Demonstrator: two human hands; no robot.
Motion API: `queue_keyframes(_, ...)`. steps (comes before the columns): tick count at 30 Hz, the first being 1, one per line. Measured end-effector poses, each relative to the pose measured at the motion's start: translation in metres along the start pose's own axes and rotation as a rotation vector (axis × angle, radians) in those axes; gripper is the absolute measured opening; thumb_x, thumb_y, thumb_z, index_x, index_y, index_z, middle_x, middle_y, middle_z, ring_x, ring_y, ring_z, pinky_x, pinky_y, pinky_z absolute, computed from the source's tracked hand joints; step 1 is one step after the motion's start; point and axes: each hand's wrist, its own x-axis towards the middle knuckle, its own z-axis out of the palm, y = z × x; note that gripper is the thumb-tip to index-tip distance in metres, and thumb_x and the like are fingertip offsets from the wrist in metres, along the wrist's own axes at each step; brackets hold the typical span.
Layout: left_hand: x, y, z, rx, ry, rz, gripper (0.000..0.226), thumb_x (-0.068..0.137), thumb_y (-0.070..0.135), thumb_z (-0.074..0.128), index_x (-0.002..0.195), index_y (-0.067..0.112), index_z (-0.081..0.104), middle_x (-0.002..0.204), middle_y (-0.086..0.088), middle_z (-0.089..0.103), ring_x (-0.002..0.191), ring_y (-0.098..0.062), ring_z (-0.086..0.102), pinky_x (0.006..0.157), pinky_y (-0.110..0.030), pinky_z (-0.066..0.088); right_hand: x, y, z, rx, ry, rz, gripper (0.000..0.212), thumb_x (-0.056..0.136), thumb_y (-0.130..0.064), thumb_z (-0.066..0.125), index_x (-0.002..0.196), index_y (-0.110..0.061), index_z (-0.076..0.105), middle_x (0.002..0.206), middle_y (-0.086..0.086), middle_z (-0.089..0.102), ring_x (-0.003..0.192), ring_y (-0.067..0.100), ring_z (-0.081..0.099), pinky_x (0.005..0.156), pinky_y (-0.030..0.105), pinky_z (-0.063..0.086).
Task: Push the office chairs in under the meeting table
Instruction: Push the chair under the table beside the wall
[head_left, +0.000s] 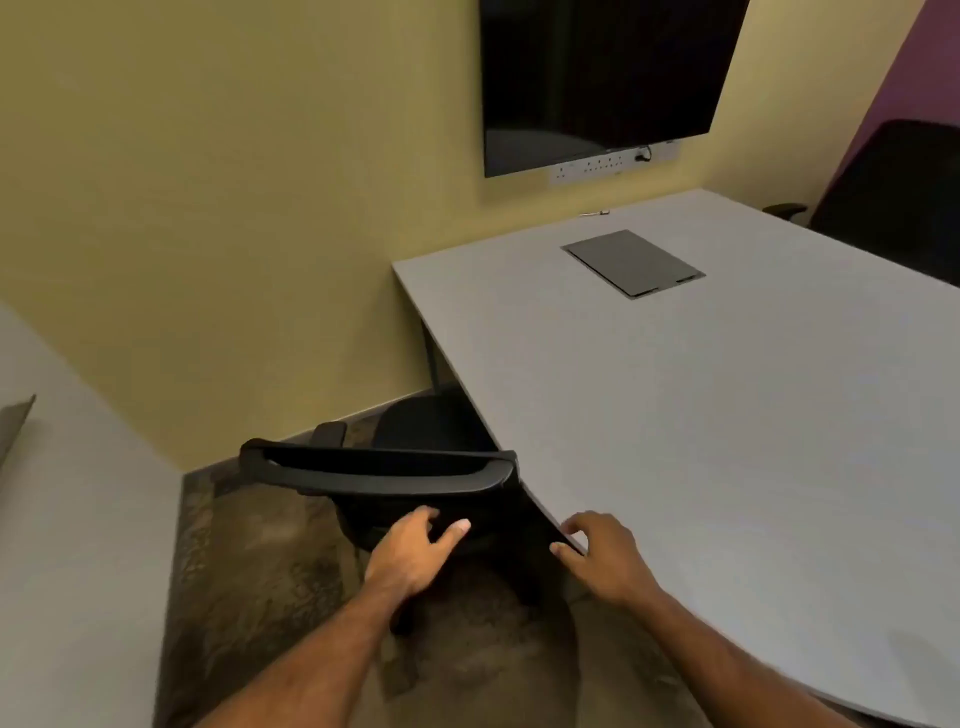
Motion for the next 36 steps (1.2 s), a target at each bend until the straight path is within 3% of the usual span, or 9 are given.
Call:
queue_keyframes(3,0.007,-0.03,-0.031,-0.321,0.064,-0.165,0.09,0.084,0.078,0.048,0.146,0.013,0.045,0.14,-0.01,0.058,0.125,-0.027,0.057,0.104,-0.039,0.044,0.014,-0.033,0.015,0.059,0.031,-0.06,0.046,0.092,-0.048,0.063,0.131,-0.024,0.058,0.131,-0.002,0.059,0.121,0.018,0.053,0.103,0.033,0.041)
queue_keyframes(7,0.025,-0.058,-0.067,-1.094,0.162,-0.263,0.08,0.093,0.059,0.054,0.151,0.008,0.033,0.146,-0.018,0.05,0.13,-0.036,0.053,0.112,-0.053,0.041,0.026,-0.083,0.03,0.319,0.148,-0.025,0.055,0.089,-0.046,0.068,0.136,-0.027,0.048,0.136,-0.003,0.05,0.126,0.017,0.049,0.101,0.029,0.04)
queue_keyframes(12,0.054,-0.084,-0.108,-1.775,0.198,-0.343,0.078,0.094,0.057,0.056,0.154,0.012,0.031,0.145,-0.018,0.048,0.134,-0.036,0.05,0.115,-0.05,0.036,0.034,-0.116,0.039,-0.004,0.137,-0.241,0.067,0.086,-0.055,0.062,0.144,-0.032,0.037,0.148,-0.007,0.045,0.134,0.013,0.043,0.111,0.034,0.041)
queue_keyframes(15,0.073,-0.1,-0.134,-1.953,0.217,-0.391,0.072,0.094,0.061,0.052,0.149,0.015,0.039,0.137,-0.017,0.051,0.132,-0.031,0.051,0.116,-0.048,0.035,0.037,-0.125,0.048,-0.127,0.041,-0.247,0.074,0.087,-0.058,0.058,0.15,-0.029,0.034,0.158,-0.004,0.038,0.144,0.016,0.035,0.118,0.036,0.032)
queue_keyframes(19,0.092,-0.123,-0.161,-1.98,0.202,-0.467,0.051,0.098,0.058,0.045,0.113,0.011,0.059,0.107,-0.007,0.055,0.09,-0.019,0.057,0.105,-0.038,0.042,0.039,-0.132,0.06,-0.273,0.005,-0.224,0.078,0.089,-0.06,0.054,0.155,-0.025,0.029,0.161,0.0,0.032,0.15,0.02,0.023,0.123,0.039,0.019)
queue_keyframes(22,0.099,-0.126,-0.167,-1.899,0.157,-0.541,0.045,0.103,0.053,0.039,0.087,0.013,0.052,0.08,-0.001,0.046,0.064,-0.013,0.045,0.097,-0.037,0.044,0.043,-0.139,0.065,-0.344,0.028,-0.218,0.077,0.091,-0.063,0.049,0.154,-0.023,0.032,0.151,0.004,0.042,0.141,0.023,0.034,0.121,0.042,0.025)
queue_keyframes(28,0.097,-0.135,-0.16,-1.733,0.171,-0.588,0.022,0.107,0.032,0.044,0.113,0.011,0.047,0.073,-0.002,0.047,0.057,-0.014,0.045,0.085,-0.04,0.049,0.045,-0.147,0.071,-0.396,0.073,-0.234,0.069,0.09,-0.072,0.036,0.138,-0.025,0.051,0.134,0.002,0.051,0.124,0.023,0.045,0.111,0.04,0.034)
queue_keyframes(34,0.072,-0.14,-0.148,-1.553,0.276,-0.565,0.023,0.103,0.029,0.055,0.107,0.007,0.055,0.068,-0.003,0.057,0.048,-0.014,0.059,0.056,-0.04,0.056,0.035,-0.131,0.075,-0.471,0.254,-0.275,0.08,0.083,-0.084,0.034,0.136,-0.026,0.049,0.143,0.006,0.037,0.133,0.029,0.035,0.112,0.047,0.03)
queue_keyframes(36,0.067,-0.161,-0.147,-1.455,0.349,-0.591,0.026,0.101,0.032,0.059,0.109,0.008,0.057,0.068,-0.003,0.064,0.048,-0.014,0.064,0.056,-0.036,0.056,0.041,-0.136,0.086,-0.524,0.164,-0.309,0.092,0.079,-0.091,0.031,0.141,-0.026,0.047,0.146,0.005,0.043,0.133,0.028,0.041,0.112,0.047,0.034)
